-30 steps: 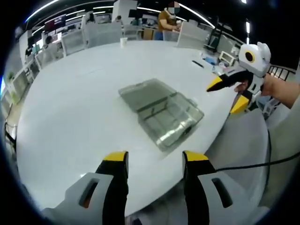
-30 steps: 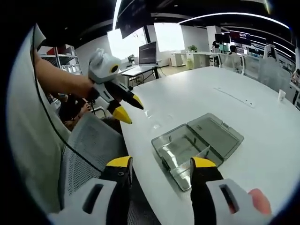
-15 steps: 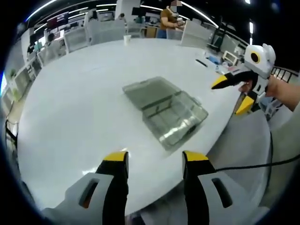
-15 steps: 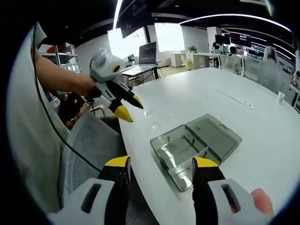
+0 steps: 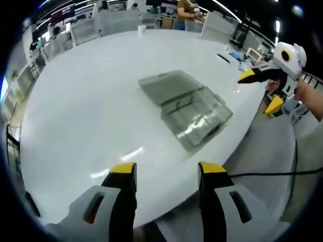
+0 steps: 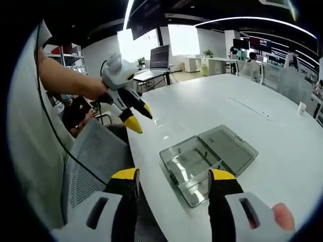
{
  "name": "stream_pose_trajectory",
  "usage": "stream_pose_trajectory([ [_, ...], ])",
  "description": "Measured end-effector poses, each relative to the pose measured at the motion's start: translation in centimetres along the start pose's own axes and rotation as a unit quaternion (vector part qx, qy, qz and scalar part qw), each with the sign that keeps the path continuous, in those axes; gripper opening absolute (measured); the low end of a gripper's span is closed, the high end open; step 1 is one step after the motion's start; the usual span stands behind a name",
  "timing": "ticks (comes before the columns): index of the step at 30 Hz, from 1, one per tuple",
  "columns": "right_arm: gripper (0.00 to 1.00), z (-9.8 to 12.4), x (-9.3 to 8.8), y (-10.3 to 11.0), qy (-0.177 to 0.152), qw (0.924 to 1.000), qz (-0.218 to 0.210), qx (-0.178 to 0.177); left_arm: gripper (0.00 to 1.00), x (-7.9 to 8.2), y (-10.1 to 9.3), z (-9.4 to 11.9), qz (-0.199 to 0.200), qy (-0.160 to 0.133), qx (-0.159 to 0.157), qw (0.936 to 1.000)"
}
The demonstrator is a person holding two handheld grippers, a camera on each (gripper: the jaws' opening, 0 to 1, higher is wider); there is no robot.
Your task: Insert the divider into the dual guide fixture by aligning both edges with the guide slots and pushing it downward to the bottom, including one-sided entry, uneven engagement, binding, and posture correction.
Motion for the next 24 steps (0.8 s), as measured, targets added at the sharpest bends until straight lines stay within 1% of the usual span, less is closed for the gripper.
stream_pose_trajectory([
  [7,0.53,-0.1,0.1,-0.1,0.004,1.0,0.007,0.0,0.47,0.3,0.5,-0.4,0.001,0.011,0.004,0.9999],
  [16,0.54,-0.2,0.2,-0.4,0.007,0.9999,0.011,0.0,0.49,0.3,1.1,-1.1,0.001,0.027,0.007,0.9996],
  [24,0.54,-0.2,0.3,-0.7,0.007,0.9999,0.014,0.002,0.5,0.4,1.2,-1.8,0.0,0.047,0.009,0.9989],
])
Point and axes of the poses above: the point that each gripper's makers call its tool centre point, and the gripper's own axes: z roughly backward along the fingers, y roughly to its left, x roughly out of its top, the point moved 9 cm from there along z, roughly backward along the fingers, and after that the axes turned 7 degrees about x, right-handed, at the moved point
